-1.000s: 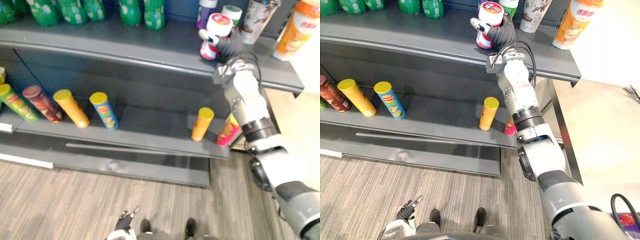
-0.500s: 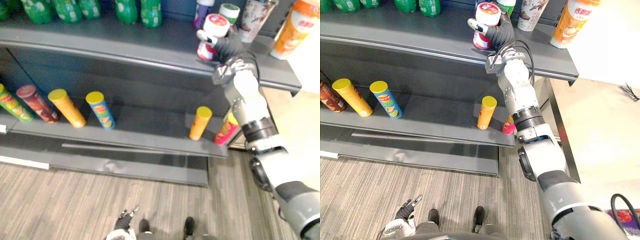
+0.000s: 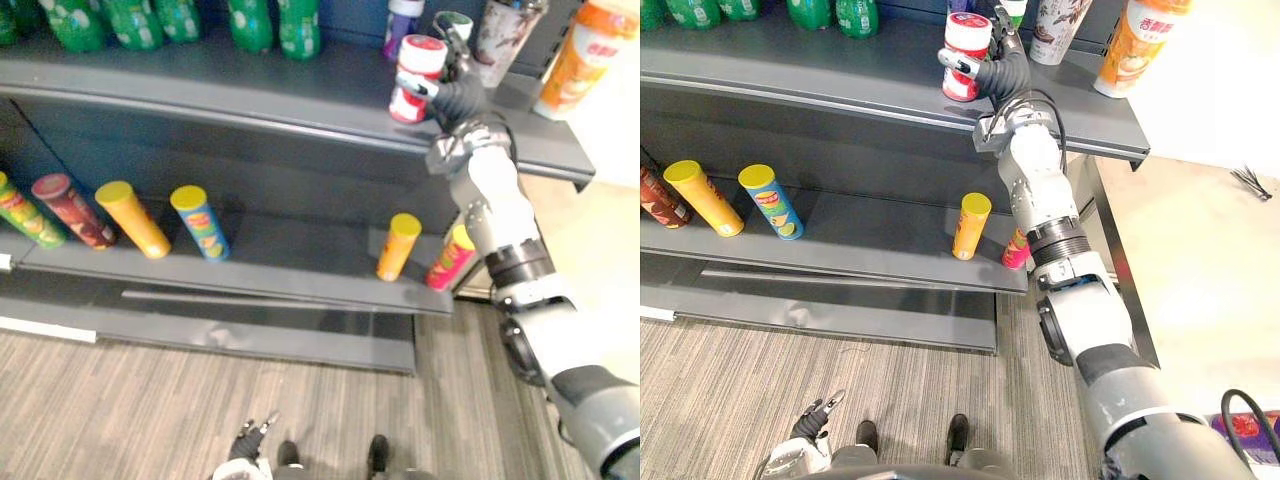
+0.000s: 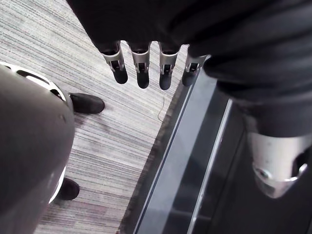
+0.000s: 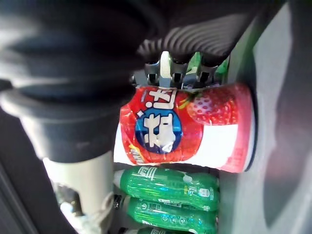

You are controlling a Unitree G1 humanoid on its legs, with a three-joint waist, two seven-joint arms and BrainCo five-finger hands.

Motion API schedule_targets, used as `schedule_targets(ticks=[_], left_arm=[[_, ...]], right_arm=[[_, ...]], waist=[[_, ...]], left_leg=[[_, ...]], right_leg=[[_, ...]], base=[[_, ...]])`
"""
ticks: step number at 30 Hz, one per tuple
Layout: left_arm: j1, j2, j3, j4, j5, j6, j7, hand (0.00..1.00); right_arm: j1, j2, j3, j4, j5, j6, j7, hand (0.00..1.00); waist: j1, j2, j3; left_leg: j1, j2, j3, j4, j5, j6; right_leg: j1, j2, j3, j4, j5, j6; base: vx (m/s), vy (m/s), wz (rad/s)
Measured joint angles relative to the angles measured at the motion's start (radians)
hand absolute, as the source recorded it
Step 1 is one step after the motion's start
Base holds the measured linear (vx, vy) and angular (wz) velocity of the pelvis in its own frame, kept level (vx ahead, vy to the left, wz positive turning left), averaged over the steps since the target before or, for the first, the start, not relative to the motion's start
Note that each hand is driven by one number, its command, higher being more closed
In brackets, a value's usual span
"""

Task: Put the gum and the chips on the shelf.

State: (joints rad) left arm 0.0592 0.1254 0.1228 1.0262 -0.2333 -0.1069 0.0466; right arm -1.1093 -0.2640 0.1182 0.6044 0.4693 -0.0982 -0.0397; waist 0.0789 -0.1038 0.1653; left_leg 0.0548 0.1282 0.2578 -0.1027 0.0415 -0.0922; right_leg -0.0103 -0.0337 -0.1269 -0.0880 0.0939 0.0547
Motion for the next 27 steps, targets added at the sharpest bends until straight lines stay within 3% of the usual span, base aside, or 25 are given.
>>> schedule_targets(ticks=[11,16,27], left_arm=[[0.004,0.003,0.0,0.003,0.002,0.001,0.001,0.0],[0.004,0.002,0.0,0.005,0.002,0.001,0.004,0.0],[0.006,-0.001,0.001,0.011,0.019,0.009,0.011,0.0]], right_arm=[[0.005,-0.02,-0.036,-0.026,0.002,0.004,-0.026,0.0],[0.005,-0.074,-0.063,-0.134,0.01,-0.008,-0.046,0.0],[0.069,-0.08,-0.08,-0.435,0.012,-0.075,-0.064,0.0]], waist=[[-0.02,-0.001,0.0],[-0.023,-0.001,-0.001],[-0.049,0.001,-0.002]], left_leg=[[0.004,0.0,0.005,0.0,0.0,0.0],[0.013,0.001,0.013,0.0,0.0,0.0],[0.032,0.004,0.034,0.0,-0.001,-0.002]], right_leg=[[0.0,0.0,0.005,0.0,0.001,0.0],[0.001,0.003,0.017,0.0,0.003,-0.004],[0.013,0.005,0.03,-0.002,0.003,-0.004]], base=[[0.0,0.0,0.0],[0.0,-0.001,-0.06],[-0.01,-0.002,-0.04]])
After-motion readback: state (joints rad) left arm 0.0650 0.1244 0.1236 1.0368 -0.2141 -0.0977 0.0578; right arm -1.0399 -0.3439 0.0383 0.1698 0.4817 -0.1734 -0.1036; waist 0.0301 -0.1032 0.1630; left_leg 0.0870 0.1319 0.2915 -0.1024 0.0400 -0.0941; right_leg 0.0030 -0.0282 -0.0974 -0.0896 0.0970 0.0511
